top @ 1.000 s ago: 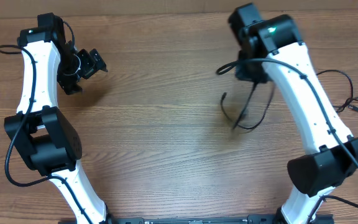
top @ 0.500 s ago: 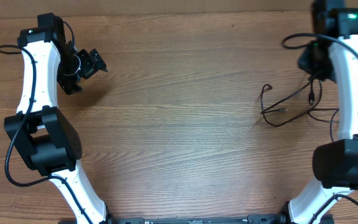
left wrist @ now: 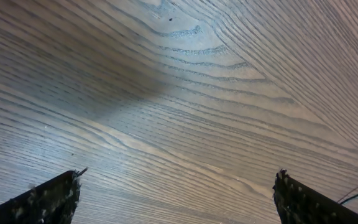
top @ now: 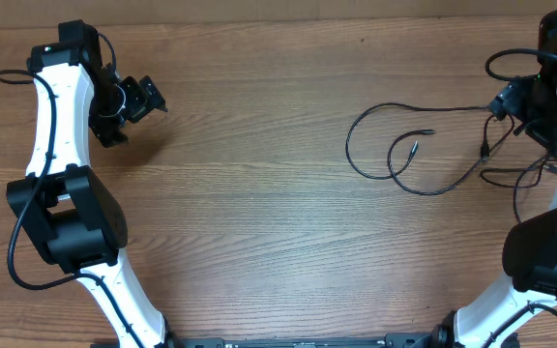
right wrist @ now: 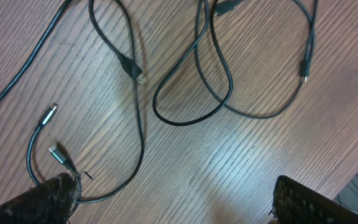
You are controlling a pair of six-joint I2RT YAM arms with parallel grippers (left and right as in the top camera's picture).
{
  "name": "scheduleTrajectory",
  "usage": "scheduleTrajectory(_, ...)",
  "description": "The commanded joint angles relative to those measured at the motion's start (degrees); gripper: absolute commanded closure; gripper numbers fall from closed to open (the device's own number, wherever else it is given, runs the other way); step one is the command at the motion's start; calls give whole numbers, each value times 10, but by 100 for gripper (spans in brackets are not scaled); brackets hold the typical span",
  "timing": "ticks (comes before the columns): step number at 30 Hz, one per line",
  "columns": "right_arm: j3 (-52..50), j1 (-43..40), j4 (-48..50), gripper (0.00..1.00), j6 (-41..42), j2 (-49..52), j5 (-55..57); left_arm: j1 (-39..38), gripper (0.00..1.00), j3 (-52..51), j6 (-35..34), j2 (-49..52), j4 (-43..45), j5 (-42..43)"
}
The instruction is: Untangle cables
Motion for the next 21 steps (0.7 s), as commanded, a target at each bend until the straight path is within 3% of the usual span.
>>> scheduleTrajectory(1, -2, 0, 5, 0, 2, -18, -14, -5, 0, -2, -2, -5, 1, 5)
scheduleTrajectory(21, -2, 0, 18, 0, 2, -18, -59, -5, 1, -2, -2, -5, 0, 5)
